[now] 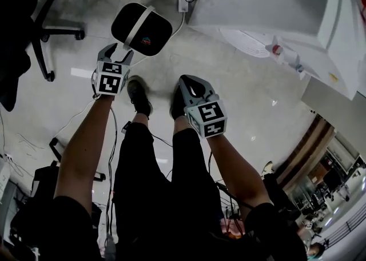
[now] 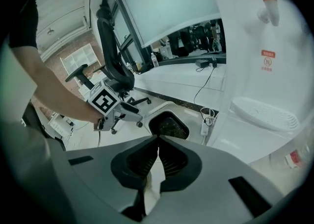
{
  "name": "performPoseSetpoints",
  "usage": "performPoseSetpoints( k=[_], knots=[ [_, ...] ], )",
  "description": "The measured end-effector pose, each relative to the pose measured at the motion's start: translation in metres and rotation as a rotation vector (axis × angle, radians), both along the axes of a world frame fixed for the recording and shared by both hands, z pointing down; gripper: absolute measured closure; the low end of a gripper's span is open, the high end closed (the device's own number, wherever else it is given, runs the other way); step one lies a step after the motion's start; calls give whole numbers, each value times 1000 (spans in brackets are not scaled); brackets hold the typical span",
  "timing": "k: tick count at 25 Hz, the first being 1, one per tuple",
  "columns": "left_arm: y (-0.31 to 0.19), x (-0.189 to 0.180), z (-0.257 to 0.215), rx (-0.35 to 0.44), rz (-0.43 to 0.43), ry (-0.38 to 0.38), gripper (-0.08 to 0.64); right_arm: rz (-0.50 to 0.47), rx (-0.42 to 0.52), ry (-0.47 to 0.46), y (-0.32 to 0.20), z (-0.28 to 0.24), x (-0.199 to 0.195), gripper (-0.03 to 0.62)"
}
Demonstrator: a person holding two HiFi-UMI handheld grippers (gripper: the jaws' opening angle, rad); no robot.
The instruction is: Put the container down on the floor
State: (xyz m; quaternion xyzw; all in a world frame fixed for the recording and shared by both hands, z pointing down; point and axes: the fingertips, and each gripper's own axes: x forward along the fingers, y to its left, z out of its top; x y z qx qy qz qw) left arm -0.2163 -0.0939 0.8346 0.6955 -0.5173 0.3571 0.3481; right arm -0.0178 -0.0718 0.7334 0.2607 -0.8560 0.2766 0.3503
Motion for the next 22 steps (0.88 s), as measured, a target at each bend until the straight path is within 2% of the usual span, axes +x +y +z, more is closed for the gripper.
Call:
performPoseSetpoints(
  k=[2, 6, 9, 11, 14, 18, 22],
  knots=[
    [11, 5, -30, 28, -13, 29, 321, -1, 1, -4, 2, -17, 1, 583],
    [27, 20, -98, 97, -109, 92, 321, -15, 28, -5, -5, -58, 4, 583],
    [32, 38, -151, 154, -135, 161, 324, -3, 55, -45, -14, -95, -4, 583],
    [36, 46, -184, 183, -156, 197, 347, 5, 59, -75, -16, -120, -7, 583],
    [33, 57, -234, 234, -230, 272, 430, 10, 75, -117, -27, -162, -4, 583],
    [28, 63, -300, 349, -198, 254, 460, 0, 128, -139, -38, -213, 2, 583],
    [24, 65, -350, 380, -215, 283, 471, 7, 178, -139, -49, -249, 11, 583]
  ],
)
